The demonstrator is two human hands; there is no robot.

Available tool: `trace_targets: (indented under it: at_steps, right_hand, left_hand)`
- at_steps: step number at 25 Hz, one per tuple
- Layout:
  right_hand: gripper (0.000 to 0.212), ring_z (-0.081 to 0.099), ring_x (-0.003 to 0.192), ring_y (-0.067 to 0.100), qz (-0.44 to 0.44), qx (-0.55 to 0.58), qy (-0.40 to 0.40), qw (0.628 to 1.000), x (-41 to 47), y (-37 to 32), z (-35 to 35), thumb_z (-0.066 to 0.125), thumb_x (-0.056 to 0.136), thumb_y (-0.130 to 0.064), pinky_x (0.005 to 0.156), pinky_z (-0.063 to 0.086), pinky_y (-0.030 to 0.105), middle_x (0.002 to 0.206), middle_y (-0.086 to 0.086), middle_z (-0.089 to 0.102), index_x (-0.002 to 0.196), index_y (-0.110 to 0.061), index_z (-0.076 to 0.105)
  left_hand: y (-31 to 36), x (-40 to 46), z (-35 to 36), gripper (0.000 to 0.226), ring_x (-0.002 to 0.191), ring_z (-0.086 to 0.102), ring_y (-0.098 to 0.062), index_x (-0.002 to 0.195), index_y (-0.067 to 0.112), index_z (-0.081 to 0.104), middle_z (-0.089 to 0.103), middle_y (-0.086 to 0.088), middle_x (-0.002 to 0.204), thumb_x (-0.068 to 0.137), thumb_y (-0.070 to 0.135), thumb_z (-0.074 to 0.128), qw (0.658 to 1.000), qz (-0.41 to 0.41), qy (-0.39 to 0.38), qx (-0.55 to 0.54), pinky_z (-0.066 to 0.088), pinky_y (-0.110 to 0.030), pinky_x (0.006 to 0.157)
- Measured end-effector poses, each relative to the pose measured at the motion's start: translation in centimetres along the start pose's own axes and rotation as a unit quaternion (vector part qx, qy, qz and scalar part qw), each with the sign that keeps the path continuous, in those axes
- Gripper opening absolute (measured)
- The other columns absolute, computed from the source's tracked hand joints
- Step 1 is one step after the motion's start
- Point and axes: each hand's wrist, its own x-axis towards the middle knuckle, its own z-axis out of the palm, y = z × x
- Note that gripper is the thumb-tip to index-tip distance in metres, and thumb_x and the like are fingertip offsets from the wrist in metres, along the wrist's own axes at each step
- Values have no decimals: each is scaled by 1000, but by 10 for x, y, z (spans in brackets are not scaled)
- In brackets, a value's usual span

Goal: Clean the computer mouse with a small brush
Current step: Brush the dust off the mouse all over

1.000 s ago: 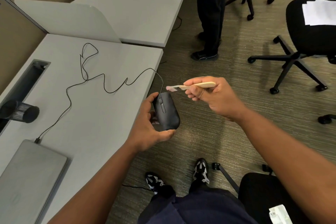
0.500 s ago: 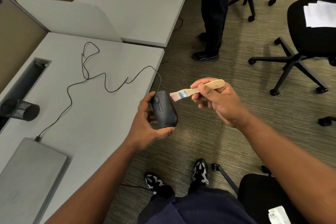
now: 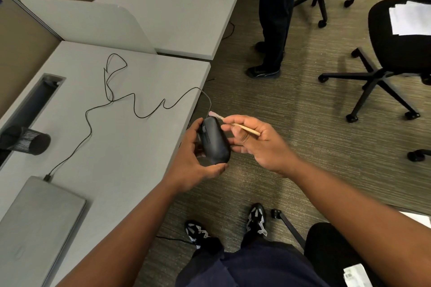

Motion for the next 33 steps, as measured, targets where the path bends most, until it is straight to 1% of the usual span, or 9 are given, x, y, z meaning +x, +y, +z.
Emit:
trace_targets:
  at_steps: [6,10,14,17,21,26,28,30,33]
  right_hand:
    - [35,65,129,16,-8,-6,-7,1000,-2,1,1,58,99,-34,97,59,29,136,-7,67,134,-30,63]
    - [28,66,127,9,-12,-16,-20,1000,-2,0,-1,57,105,-24,92,57,21,128,-10,72,130,-32,65]
    - [26,73,94,4,-88,-73,42,993,-1,-12,-9,65,98,-34,76,54,17,108,-6,79,120,-23,74]
    - [17,66,68,8,-102,-150,47,982,6,-16,-15,64,102,-21,60,50,23,92,-4,80,110,-23,79]
    - [25,59,56,-2,-104,-264,14,959,10,-20,-16,63,97,-19,54,43,14,75,-26,73,116,-25,78]
    - [24,48,46,7,-47,-265,-71,960,7,-25,-18,62,83,-21,44,36,26,59,0,67,84,-34,81]
    - [20,48,48,12,-22,-235,-93,967,7,-30,-24,63,79,-23,45,34,26,61,4,68,85,-27,82]
    - [21,53,56,20,-33,-210,-54,976,10,-35,-30,65,77,-29,49,38,30,77,17,73,91,-25,80]
    - [17,60,67,24,-45,-206,10,977,13,-36,-29,70,85,-25,57,45,38,94,16,76,100,-31,76]
  left_hand:
    - [2,4,3,127,132,62,-13,159,48,22,31,24,160,58,41,99,1000,6,-16,-10,60,-34,101]
    - [2,6,1,135,128,64,-6,164,45,21,29,24,165,55,38,100,1000,-6,-25,-14,61,-29,97]
    - [5,5,1,133,126,61,0,160,50,22,28,29,160,52,39,100,1000,0,-18,-5,60,-24,92]
    - [4,6,0,131,128,58,-3,162,37,27,30,32,151,54,38,99,1000,9,-15,20,58,-20,92]
    - [4,8,-3,130,135,52,-6,164,30,28,31,32,146,57,27,101,999,19,-17,44,56,-18,98]
    - [-2,8,-3,129,137,55,-13,161,38,26,28,42,147,61,13,104,999,9,-14,40,57,-25,104]
    - [-4,6,-2,128,136,57,-18,161,38,27,29,36,151,60,18,104,999,2,-18,33,58,-32,105]
    - [-4,5,-4,130,135,58,-19,162,42,27,30,31,154,56,28,101,999,-7,-24,23,60,-37,104]
    - [-1,3,-5,127,129,62,-17,156,57,28,32,30,154,53,36,99,999,-11,-37,13,62,-33,97]
